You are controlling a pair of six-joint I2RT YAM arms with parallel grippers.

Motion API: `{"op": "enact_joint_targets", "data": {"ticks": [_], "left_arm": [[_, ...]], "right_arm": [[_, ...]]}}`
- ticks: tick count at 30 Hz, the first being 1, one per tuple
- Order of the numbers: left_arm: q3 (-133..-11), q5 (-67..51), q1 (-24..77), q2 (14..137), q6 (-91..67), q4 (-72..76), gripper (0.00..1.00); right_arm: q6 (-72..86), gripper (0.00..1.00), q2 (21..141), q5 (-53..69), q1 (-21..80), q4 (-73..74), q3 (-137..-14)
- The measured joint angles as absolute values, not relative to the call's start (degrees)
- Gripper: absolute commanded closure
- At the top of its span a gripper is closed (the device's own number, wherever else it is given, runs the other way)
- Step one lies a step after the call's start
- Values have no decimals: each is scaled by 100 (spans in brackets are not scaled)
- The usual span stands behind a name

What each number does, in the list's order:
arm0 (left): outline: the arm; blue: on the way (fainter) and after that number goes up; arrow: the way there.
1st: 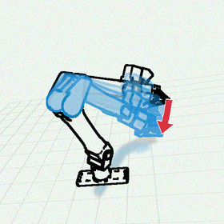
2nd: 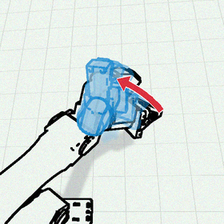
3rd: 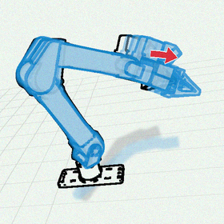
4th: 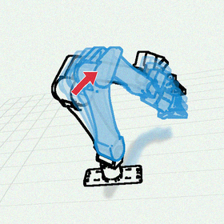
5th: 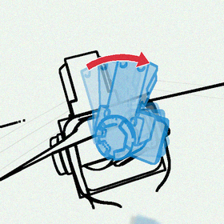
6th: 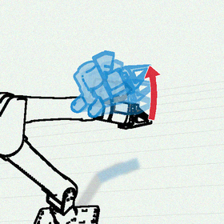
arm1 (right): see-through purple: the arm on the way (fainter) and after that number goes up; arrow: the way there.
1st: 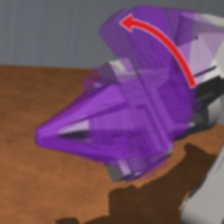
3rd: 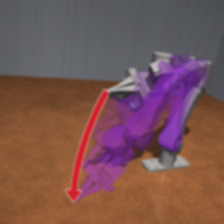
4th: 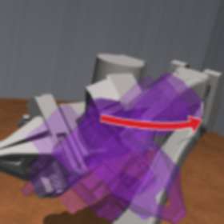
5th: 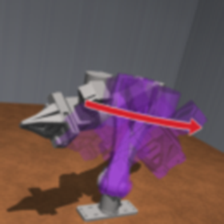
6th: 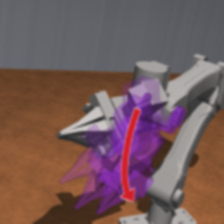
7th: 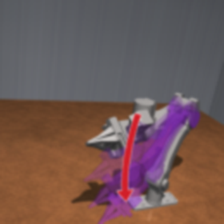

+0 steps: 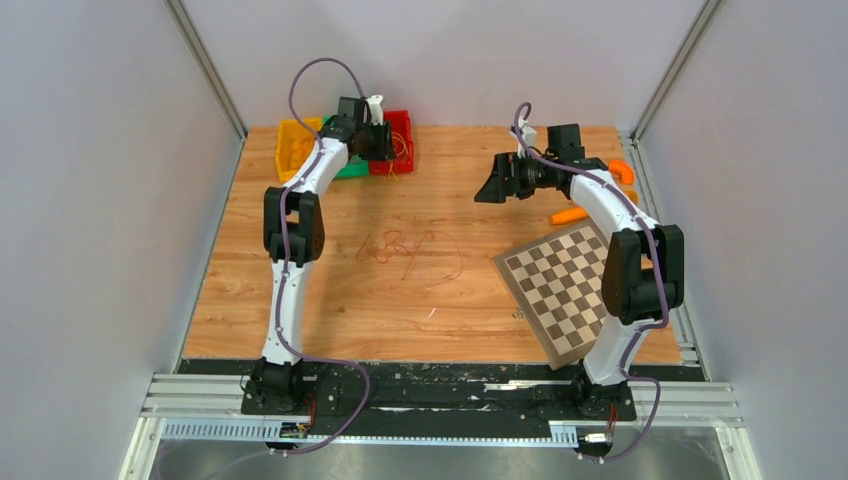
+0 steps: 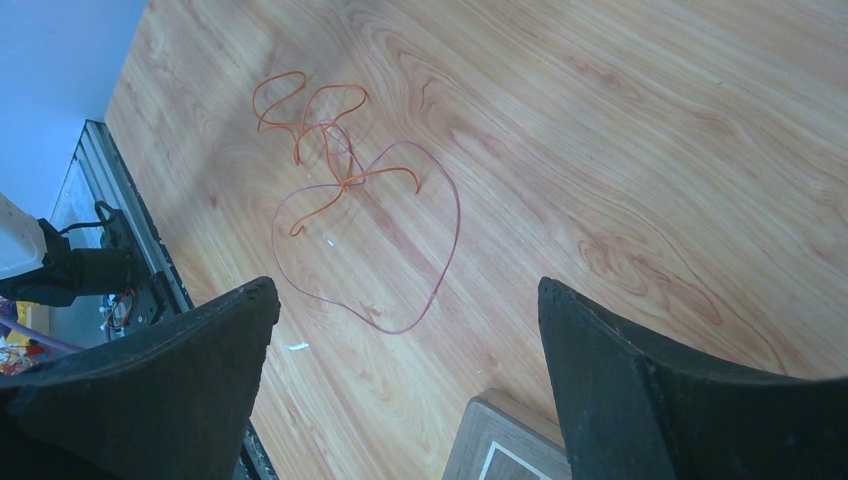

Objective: Untangle the cables

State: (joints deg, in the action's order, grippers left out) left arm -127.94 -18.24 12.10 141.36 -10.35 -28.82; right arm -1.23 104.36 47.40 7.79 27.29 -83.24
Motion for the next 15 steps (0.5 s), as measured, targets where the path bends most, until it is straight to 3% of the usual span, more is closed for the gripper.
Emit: {"op": "enact_joint_targets", "data": {"ticks": [6,10,15], "left_arm": [[-12993,-1780,1225,14306,-1035,-2746,55],[-12993,-1787,1232,14387,-1035,-2751,61],[-12993,-1791,1225,14429,-1052,-2716,79]], "right_arm": [[-126,0,10436,4733,779,2729,-8324],[-126,0,10436,4698,779,2731,-8324],[-128,0,10438,4694,779,2735,-8329]]}}
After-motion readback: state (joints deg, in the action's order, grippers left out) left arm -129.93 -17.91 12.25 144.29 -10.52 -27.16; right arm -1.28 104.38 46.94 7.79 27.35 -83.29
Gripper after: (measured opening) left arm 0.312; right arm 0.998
